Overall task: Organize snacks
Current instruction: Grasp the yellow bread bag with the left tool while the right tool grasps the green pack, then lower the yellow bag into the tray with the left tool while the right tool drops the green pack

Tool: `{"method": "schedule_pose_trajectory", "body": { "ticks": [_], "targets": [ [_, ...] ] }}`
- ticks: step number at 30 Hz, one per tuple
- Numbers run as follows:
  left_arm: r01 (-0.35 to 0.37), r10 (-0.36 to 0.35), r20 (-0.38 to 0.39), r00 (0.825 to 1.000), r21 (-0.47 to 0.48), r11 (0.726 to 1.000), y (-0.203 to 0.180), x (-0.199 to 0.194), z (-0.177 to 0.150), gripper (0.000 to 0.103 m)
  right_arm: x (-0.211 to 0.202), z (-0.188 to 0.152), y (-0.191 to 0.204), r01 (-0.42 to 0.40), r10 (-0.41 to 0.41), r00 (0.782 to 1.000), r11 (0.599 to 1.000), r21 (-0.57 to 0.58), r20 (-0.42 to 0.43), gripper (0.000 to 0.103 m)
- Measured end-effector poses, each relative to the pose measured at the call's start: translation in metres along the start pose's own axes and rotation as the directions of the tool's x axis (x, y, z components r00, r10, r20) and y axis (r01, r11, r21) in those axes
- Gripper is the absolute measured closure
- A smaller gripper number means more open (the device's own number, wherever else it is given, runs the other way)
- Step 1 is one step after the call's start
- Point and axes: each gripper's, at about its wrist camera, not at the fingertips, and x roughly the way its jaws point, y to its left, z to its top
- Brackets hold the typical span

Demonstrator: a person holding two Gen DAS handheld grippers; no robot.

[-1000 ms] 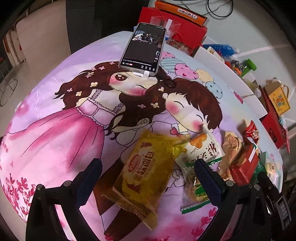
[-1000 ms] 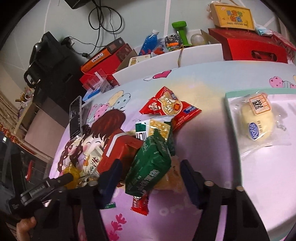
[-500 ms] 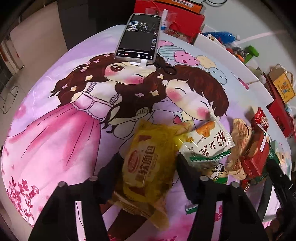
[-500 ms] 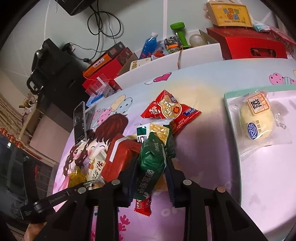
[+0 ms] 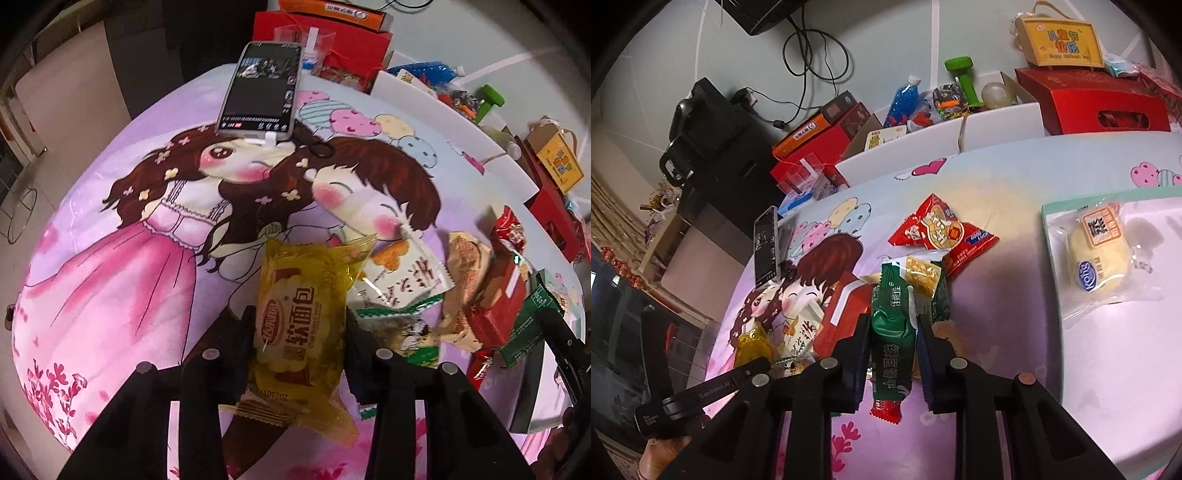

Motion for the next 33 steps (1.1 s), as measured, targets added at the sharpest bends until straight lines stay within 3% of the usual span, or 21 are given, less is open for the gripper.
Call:
{"method": "schedule_pose_trajectory", "body": {
  "ticks": [12,21,27,33],
  "targets": [
    [0.033,-0.041,0.118,0.992,0.068,0.997,-0.028,-0.044,0.004,0.06,-0.042,0.009,0.006,-0.028,0.031,0.995,0.999,-0.029,0.091,0.078],
    [0.048,-0.073,0.15,0.986,0.16,0.986,-0.064,-0.061,0.0,0.06,-0.069,0.014,-0.011,0.018,-0.017,0.992,1.0,-0.009,0.122,0.078],
    [0.083,-0.124,0.161,0.979,0.241,0.967,-0.1,-0.07,-0.006,0.06,-0.091,0.018,-0.035,0.077,-0.08,0.985,0.997,0.03,0.153,0.078],
    [0.131,-0.192,0.151,0.97,0.344,0.93,-0.148,-0.079,-0.017,0.06,-0.112,0.02,-0.069,0.139,-0.155,0.973,0.985,0.1,0.172,0.078]
  ]
}}
